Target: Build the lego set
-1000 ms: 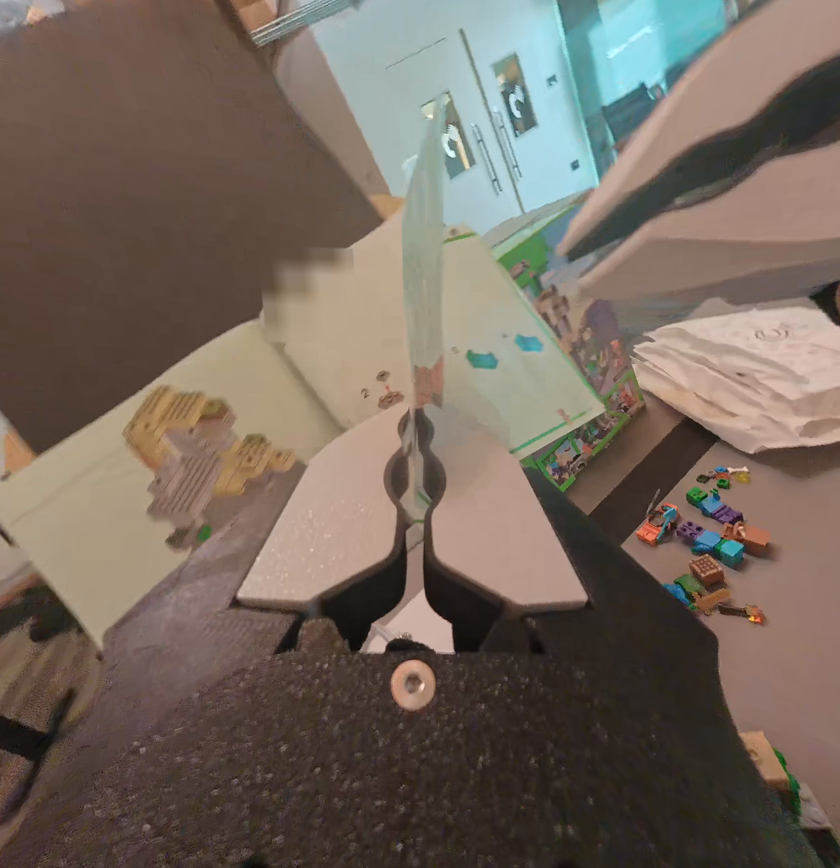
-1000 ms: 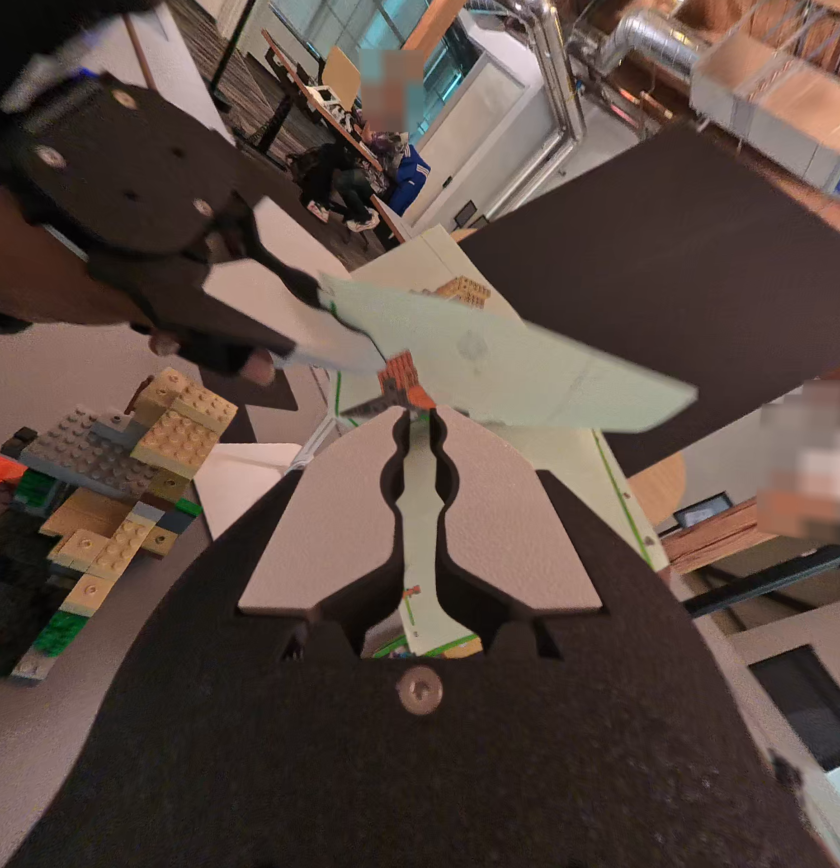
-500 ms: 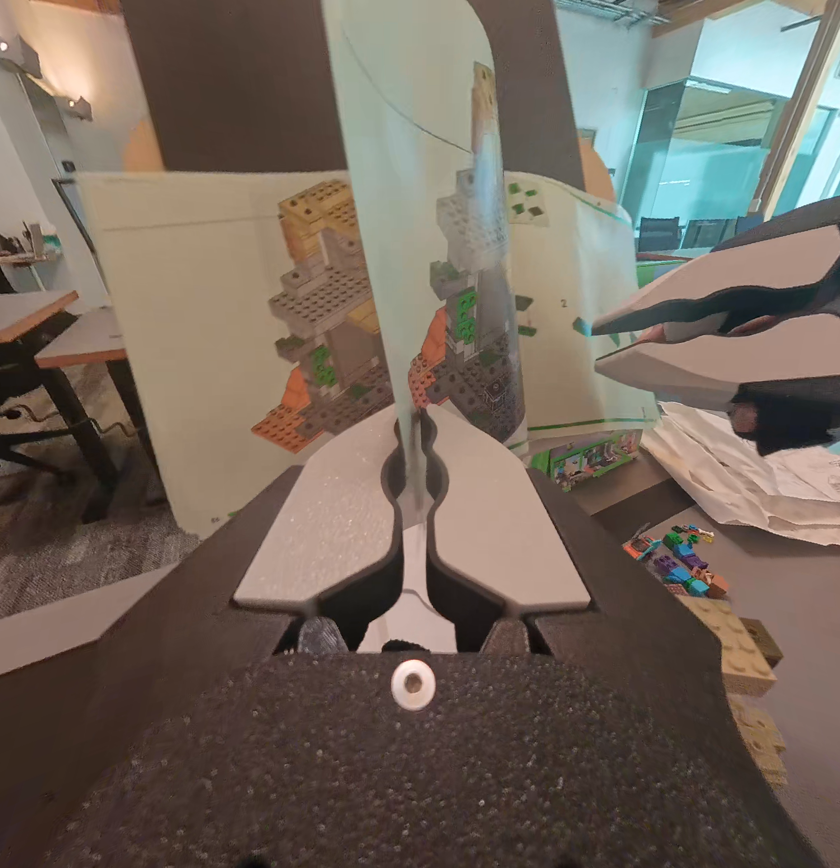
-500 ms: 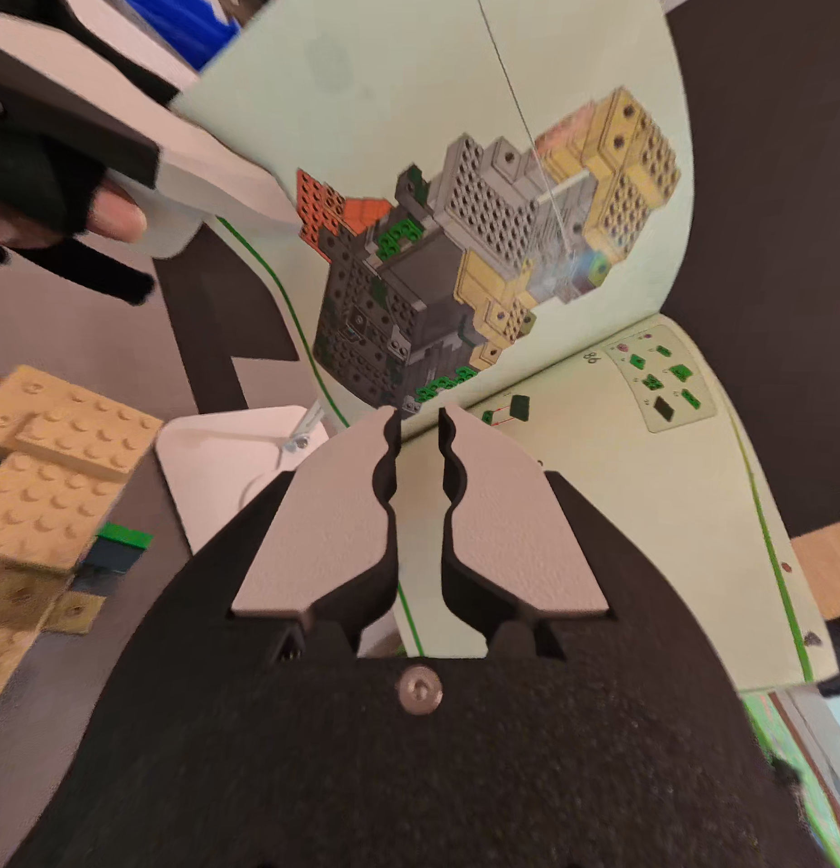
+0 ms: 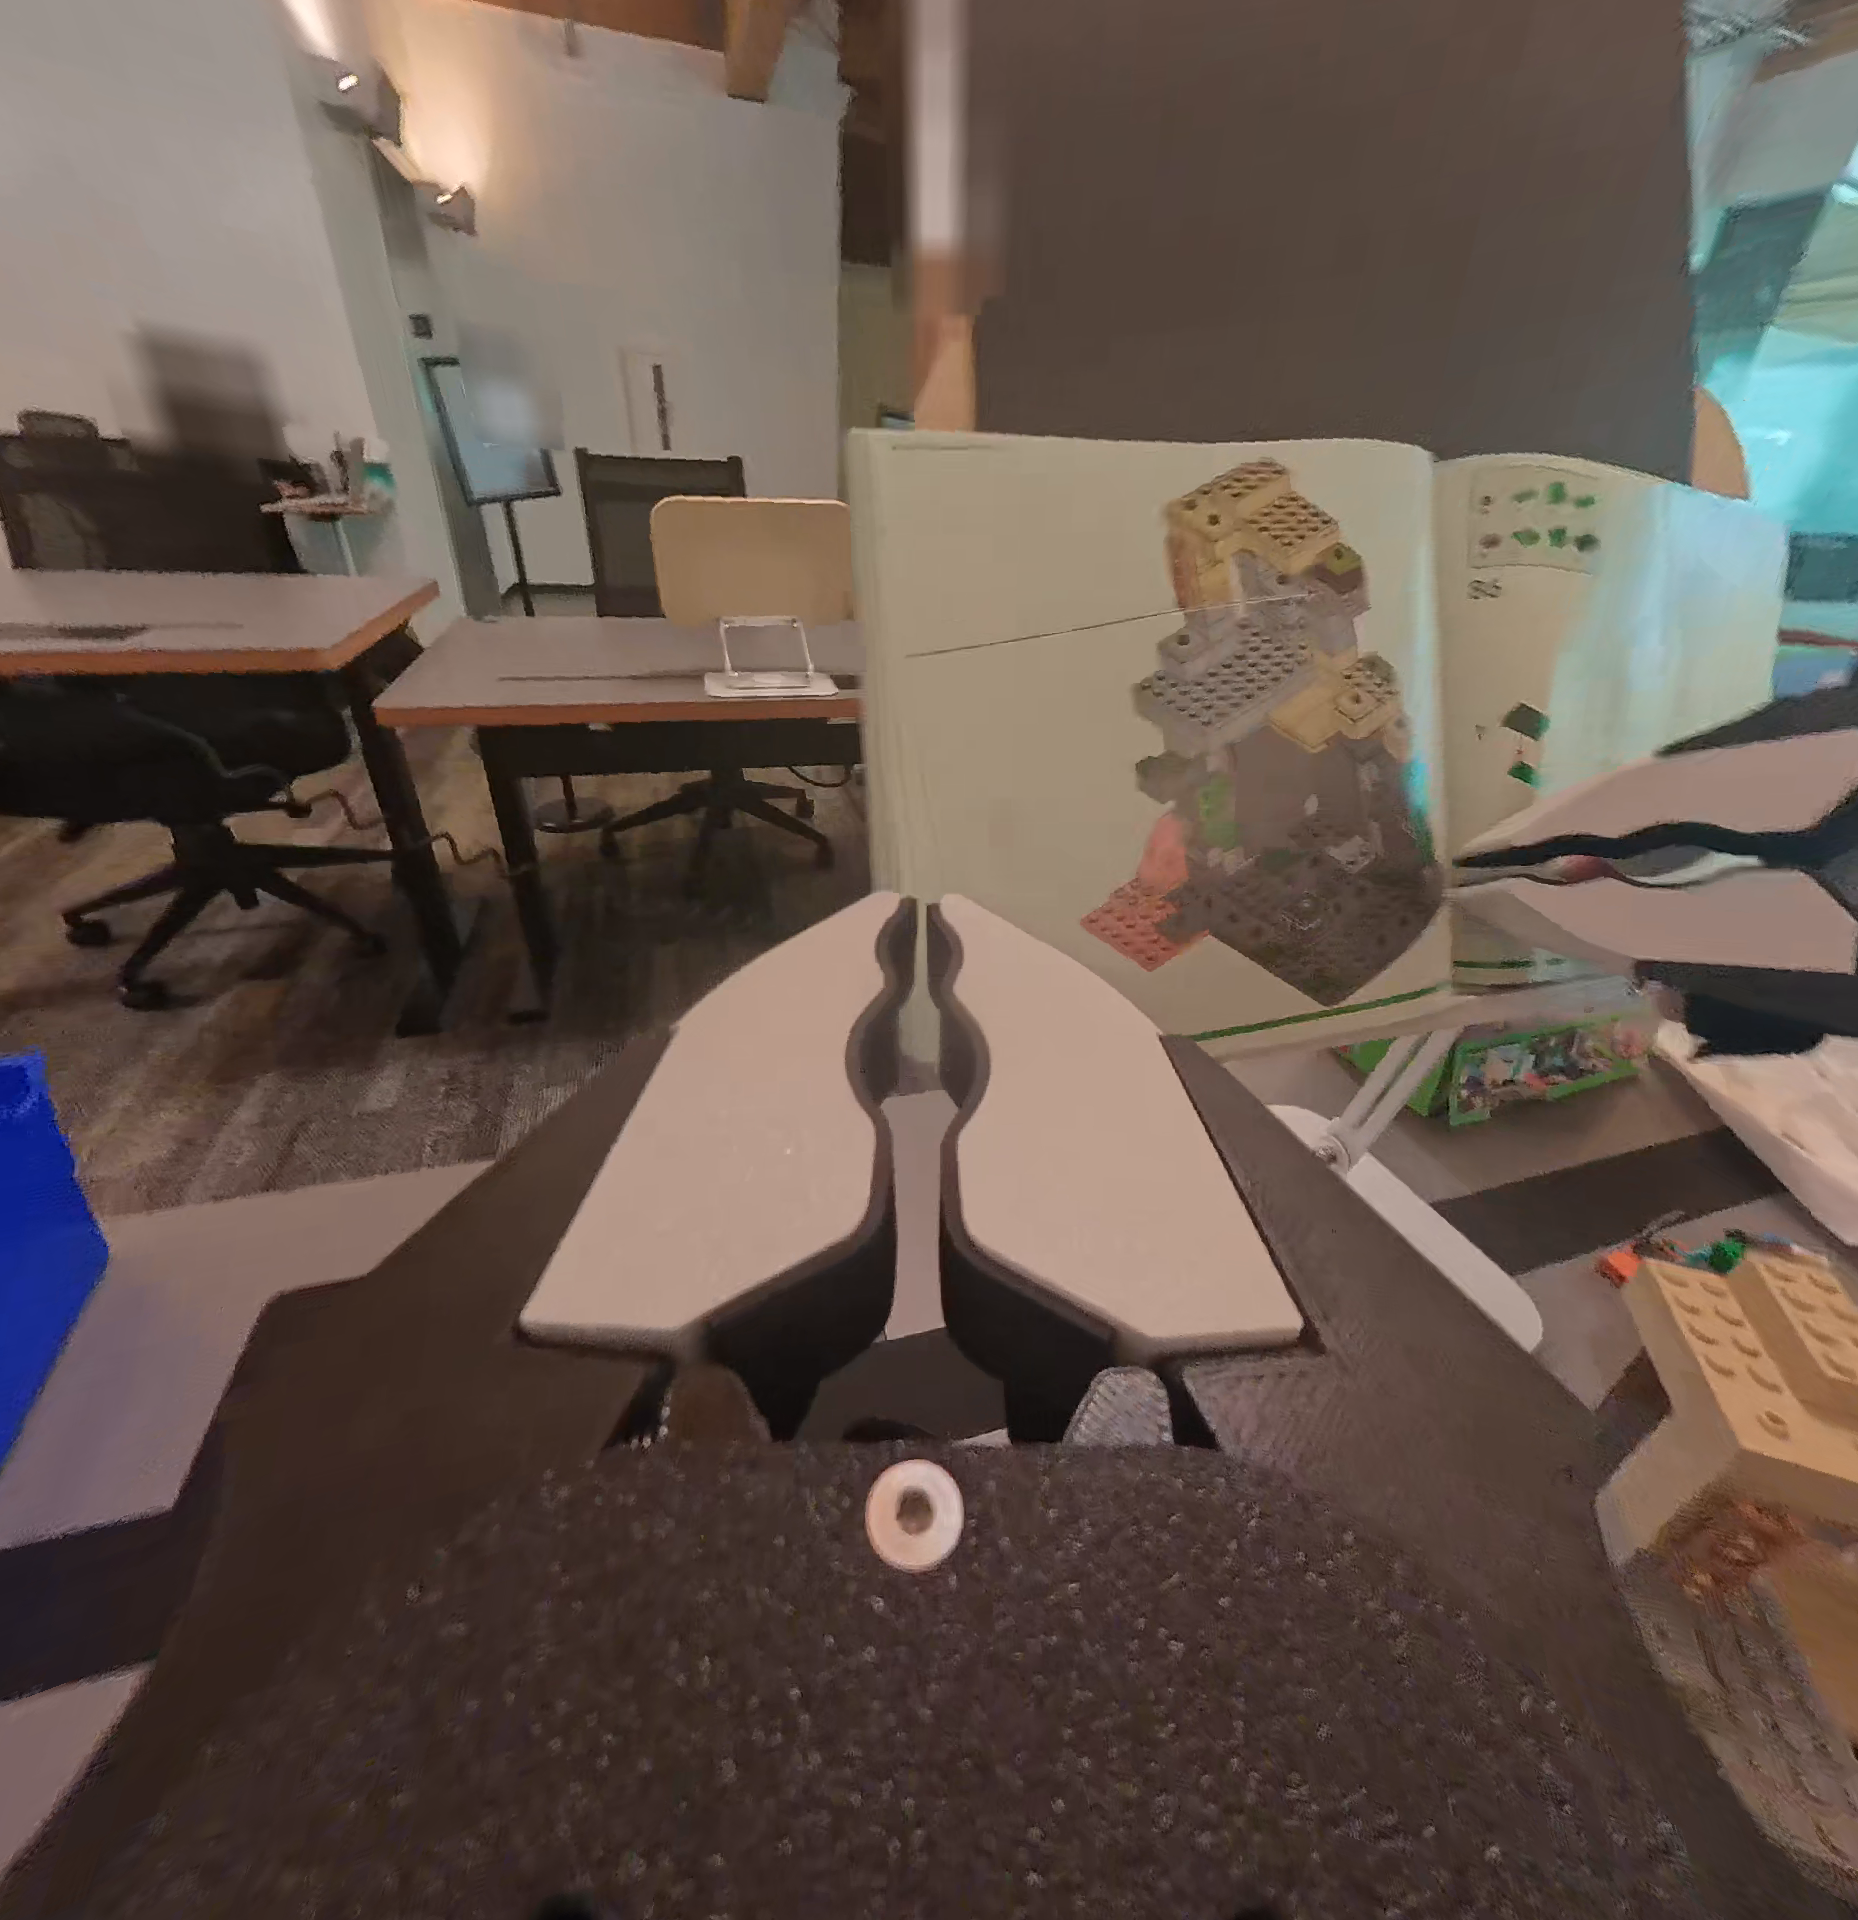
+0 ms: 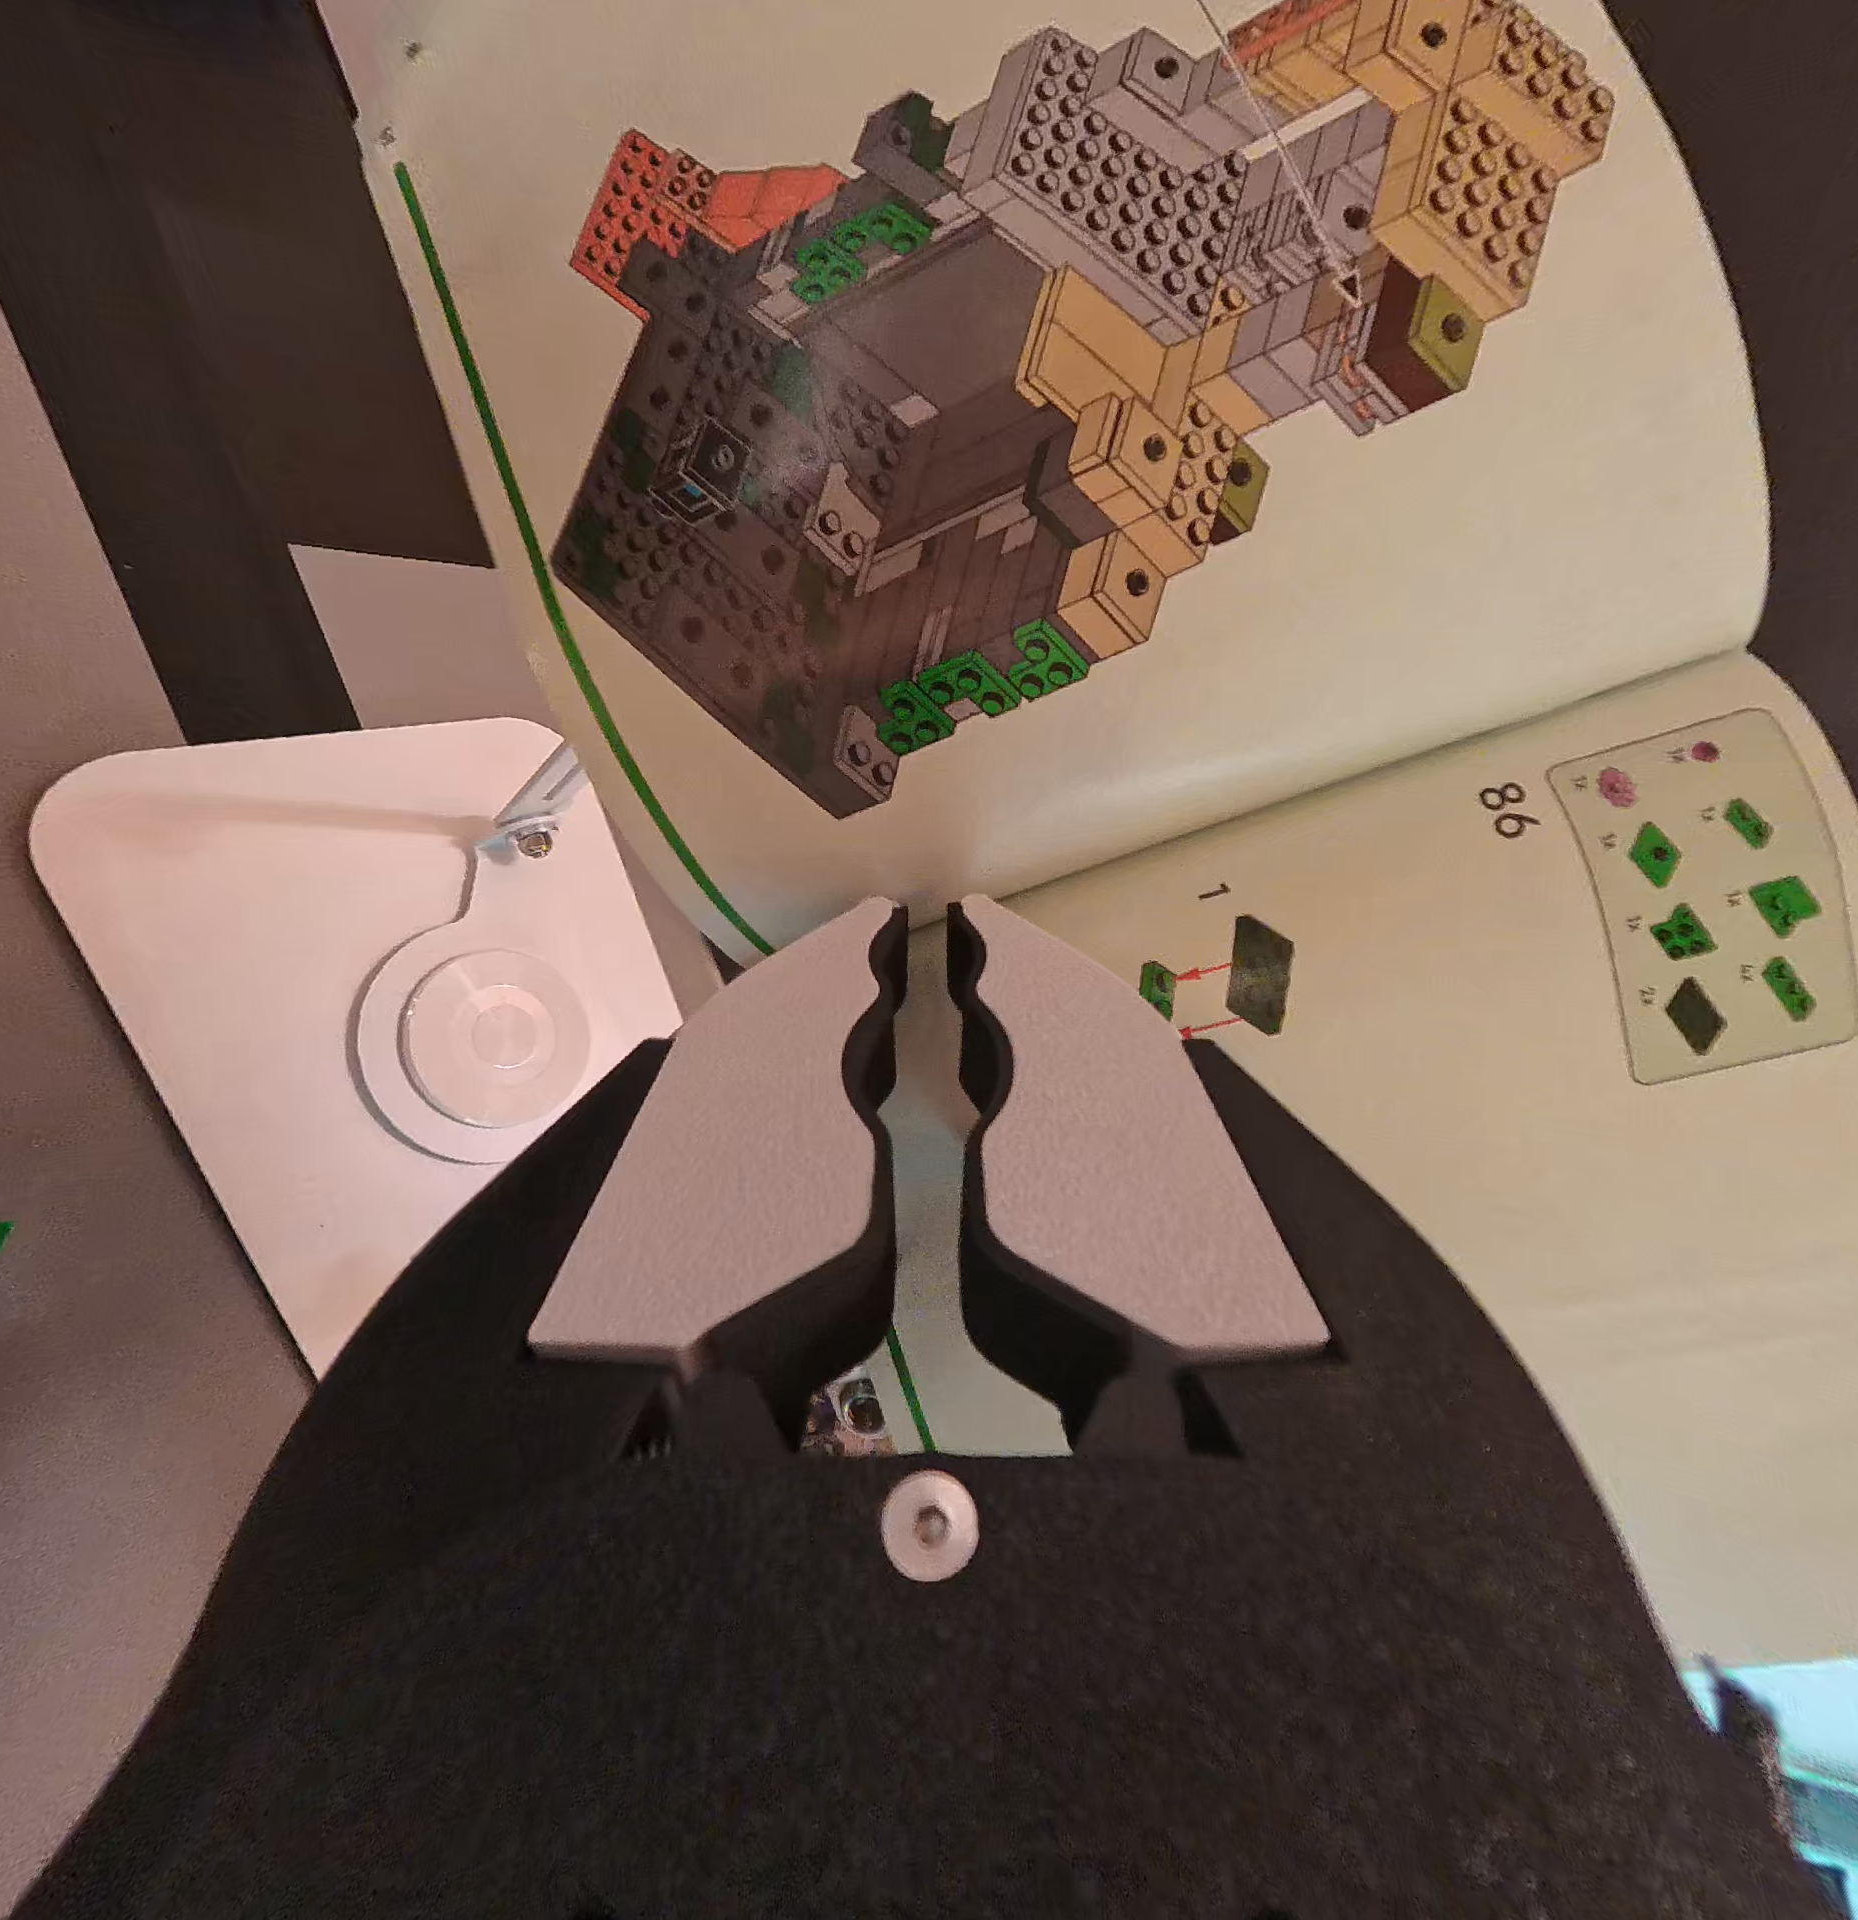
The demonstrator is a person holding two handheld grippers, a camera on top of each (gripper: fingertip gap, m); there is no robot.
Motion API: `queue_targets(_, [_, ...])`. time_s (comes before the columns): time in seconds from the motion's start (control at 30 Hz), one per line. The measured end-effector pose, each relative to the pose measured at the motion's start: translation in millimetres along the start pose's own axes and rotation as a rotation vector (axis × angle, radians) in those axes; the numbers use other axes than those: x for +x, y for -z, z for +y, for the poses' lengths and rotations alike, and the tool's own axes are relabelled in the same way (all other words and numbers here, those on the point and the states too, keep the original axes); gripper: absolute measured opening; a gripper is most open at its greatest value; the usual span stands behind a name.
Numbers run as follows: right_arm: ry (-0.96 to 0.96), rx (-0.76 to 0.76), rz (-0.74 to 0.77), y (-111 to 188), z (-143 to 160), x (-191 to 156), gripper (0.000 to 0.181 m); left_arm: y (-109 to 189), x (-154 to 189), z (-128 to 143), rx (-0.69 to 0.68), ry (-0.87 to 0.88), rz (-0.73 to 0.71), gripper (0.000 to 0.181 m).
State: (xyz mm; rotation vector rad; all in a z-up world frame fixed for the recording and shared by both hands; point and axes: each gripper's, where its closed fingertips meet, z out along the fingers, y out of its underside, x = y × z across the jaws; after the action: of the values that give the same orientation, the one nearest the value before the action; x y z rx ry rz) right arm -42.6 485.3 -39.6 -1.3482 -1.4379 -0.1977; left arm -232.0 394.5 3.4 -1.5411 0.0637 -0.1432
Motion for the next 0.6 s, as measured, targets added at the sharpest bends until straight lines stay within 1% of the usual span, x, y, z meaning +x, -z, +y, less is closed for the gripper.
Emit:
queue_targets(0.03, [-0.012, -0.004, 0.002, -1.0, 0.7, 0.7, 0.006, -1.3, 7.8, -3.1, -0.003, -0.033, 0.022, 0.000])
queue_targets(0.1, [-0.035, -0.009, 0.001, -2.8, 2.1, 1.5, 0.004, -9.1, 27.8, -7.6, -0.019, -0.123, 0.059, 0.000])
queue_targets(0.2, [-0.114, 0.003, -0.005, -4.3, 0.5, 4.5, 0.000, -32.9, 72.8, -5.7, -0.092, -0.236, 0.176, 0.000])
queue_targets(0.3, [-0.266, 0.035, -0.034, -4.2, -3.6, 10.0, 0.000, -65.3, 114.0, 2.8, -0.169, -0.287, 0.269, 0.000])
queue_targets(0.4, [-0.428, 0.066, -0.069, -3.4, -6.3, 18.5, 0.000, -94.5, 145.3, 15.3, -0.244, -0.316, 0.323, 0.000])
queue_targets(0.5, [-0.506, 0.049, -0.111, -6.4, -3.6, 22.8, 0.000, -116.0, 158.7, 33.4, -0.345, -0.401, 0.302, 0.000])
queue_targets(0.57, [-0.504, 0.030, -0.121, -8.8, -1.7, 21.8, 0.000, -123.6, 160.4, 47.7, -0.428, -0.443, 0.284, 0.000])
queue_targets(0.6, [-0.495, 0.016, -0.126, -9.5, -0.7, 19.4, 0.000, -125.7, 159.7, 51.2, -0.446, -0.470, 0.274, 0.000])
